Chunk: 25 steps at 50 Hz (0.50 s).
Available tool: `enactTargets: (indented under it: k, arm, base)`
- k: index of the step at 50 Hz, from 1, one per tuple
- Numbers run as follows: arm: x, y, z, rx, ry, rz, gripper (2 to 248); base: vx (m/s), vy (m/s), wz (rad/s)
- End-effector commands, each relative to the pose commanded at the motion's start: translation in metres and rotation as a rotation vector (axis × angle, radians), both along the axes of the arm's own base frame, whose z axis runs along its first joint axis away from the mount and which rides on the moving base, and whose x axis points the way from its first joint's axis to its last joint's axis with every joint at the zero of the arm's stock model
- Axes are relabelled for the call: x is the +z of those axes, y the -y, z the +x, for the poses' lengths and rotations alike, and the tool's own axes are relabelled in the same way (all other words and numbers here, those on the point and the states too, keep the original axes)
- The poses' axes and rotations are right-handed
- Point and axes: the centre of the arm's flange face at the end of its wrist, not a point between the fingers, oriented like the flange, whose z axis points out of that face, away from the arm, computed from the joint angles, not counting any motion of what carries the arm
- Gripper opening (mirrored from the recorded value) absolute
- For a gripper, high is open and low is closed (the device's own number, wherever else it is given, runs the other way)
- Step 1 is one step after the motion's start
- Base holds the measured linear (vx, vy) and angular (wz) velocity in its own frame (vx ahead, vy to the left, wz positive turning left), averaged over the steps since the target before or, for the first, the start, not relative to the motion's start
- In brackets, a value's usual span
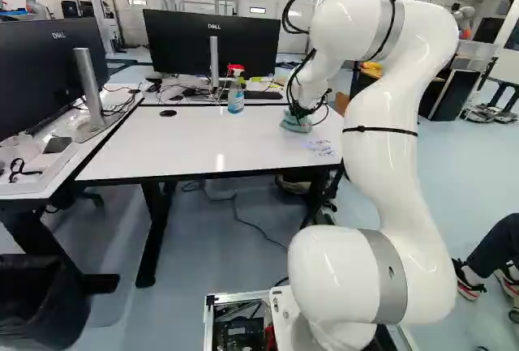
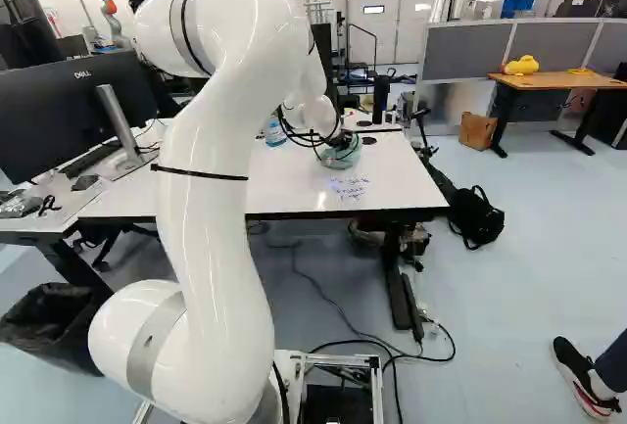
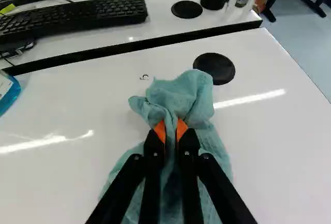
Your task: Clean the table with the green towel
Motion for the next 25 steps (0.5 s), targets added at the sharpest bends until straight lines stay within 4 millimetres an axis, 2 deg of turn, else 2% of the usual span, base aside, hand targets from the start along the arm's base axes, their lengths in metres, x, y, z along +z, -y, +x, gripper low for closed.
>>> enactTargets:
  k: [25]
  arm:
    - [-0.006,0.003,0.043,0.009,0.04,-0.008,44]
  base:
    - [0.0,0.0,0.0]
